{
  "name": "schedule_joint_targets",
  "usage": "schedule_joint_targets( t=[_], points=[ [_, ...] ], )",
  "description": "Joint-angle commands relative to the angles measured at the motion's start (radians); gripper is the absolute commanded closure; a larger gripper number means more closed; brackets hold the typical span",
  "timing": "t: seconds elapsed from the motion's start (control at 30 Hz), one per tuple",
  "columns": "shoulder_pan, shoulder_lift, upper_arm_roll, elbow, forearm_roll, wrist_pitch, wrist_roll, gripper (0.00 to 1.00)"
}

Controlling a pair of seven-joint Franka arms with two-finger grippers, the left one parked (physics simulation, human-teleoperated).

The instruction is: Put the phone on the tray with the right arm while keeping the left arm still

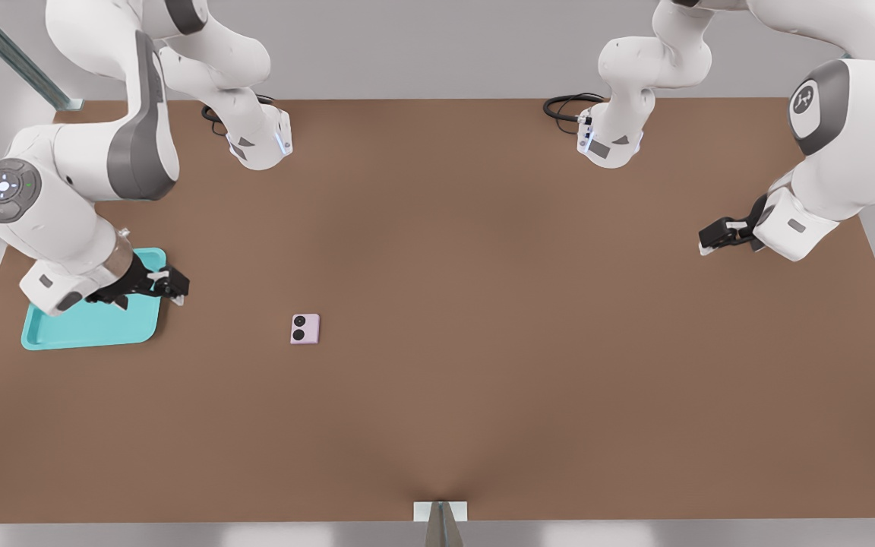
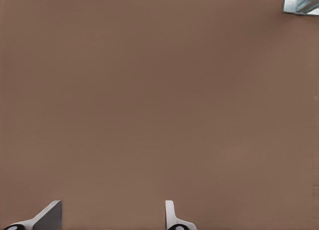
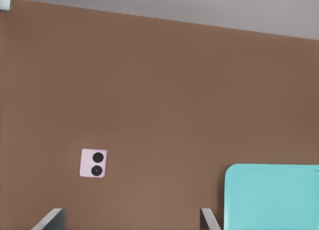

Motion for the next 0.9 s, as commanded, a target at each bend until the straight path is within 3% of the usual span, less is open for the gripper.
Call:
schedule_joint_targets(
  t=[0.0, 0.13, 0.3, 0.47, 0.87],
  points=[
    [0.0, 0.001, -0.001, 0.001, 0.001, 0.054, 0.052, 0.0],
    [0.06, 0.062, 0.001, -0.002, -0.022, 0.094, 0.089, 0.0],
    [0.143, 0.191, 0.099, -0.146, -0.019, 0.383, 0.489, 0.0],
    [0.143, 0.223, 0.125, -0.197, -0.013, 0.413, 0.709, 0.0],
    [0.135, 0.24, 0.13, -0.396, -0.013, 0.556, 0.695, 0.0]
  ],
)
